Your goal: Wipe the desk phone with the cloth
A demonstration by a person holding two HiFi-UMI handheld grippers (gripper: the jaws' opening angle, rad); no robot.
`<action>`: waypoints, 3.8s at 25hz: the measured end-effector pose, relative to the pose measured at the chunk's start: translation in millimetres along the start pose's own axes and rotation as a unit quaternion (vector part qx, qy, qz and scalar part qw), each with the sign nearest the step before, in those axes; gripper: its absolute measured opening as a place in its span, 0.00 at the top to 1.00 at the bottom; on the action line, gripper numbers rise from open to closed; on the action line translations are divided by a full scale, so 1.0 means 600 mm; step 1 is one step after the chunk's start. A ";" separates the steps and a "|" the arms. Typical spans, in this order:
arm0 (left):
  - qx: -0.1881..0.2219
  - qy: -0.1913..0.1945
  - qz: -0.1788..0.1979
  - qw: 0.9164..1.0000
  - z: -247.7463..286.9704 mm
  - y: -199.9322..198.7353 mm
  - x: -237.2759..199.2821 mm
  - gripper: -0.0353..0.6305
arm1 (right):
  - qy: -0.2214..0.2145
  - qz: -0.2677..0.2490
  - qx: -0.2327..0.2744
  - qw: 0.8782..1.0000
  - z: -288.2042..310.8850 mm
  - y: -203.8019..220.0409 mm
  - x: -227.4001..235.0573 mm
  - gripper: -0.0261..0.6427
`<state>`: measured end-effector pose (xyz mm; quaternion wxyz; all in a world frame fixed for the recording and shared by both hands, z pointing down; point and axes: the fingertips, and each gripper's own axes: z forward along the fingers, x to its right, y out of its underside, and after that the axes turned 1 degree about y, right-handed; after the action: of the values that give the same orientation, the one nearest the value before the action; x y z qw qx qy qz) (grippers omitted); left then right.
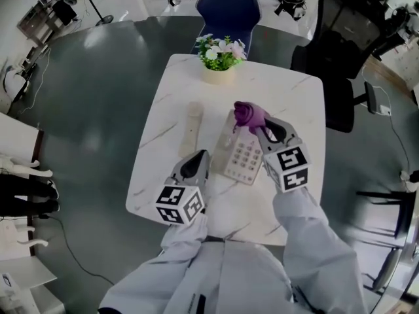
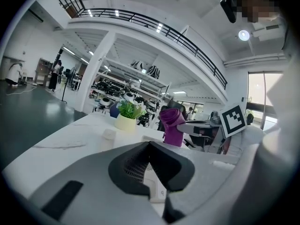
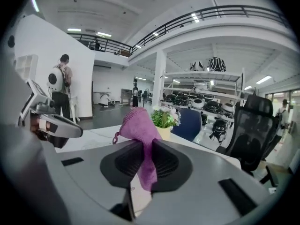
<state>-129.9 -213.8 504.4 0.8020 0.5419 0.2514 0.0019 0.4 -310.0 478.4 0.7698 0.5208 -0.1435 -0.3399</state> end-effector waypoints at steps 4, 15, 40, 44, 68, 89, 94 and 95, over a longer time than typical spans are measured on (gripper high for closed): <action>-0.003 -0.002 -0.004 1.000 0.007 0.004 -0.005 0.95 | 0.024 -0.043 -0.012 0.999 0.024 -0.005 0.017 0.91; -0.014 -0.013 -0.015 1.000 0.010 0.021 -0.015 0.95 | -0.016 -0.128 -0.102 0.986 0.105 0.064 -0.014 0.91; -0.017 -0.015 -0.015 1.000 -0.011 0.036 0.002 0.95 | -0.076 -0.105 -0.173 0.976 0.104 0.115 -0.066 0.91; -0.013 -0.016 -0.014 1.000 -0.020 0.036 0.002 0.95 | -0.081 -0.105 -0.180 0.975 0.100 0.120 -0.073 0.91; -0.001 -0.015 -0.007 1.000 -0.056 0.030 0.017 0.95 | -0.114 -0.107 -0.213 0.965 0.067 0.146 -0.133 0.91; 0.002 -0.007 -0.002 1.000 -0.086 0.034 0.014 0.95 | -0.099 -0.075 -0.231 0.965 0.048 0.162 -0.171 0.91; -0.001 -0.003 -0.002 1.000 -0.094 0.037 0.009 0.95 | -0.086 -0.058 -0.226 0.969 0.043 0.154 -0.182 0.91; -0.001 -0.002 -0.001 1.000 -0.095 0.038 0.008 0.95 | -0.083 -0.056 -0.225 0.969 0.042 0.154 -0.185 0.91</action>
<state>-142.6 -153.7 505.7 0.8030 0.5407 0.2507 0.0003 -60.3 -232.4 586.9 0.8325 0.3116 -0.0975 -0.4476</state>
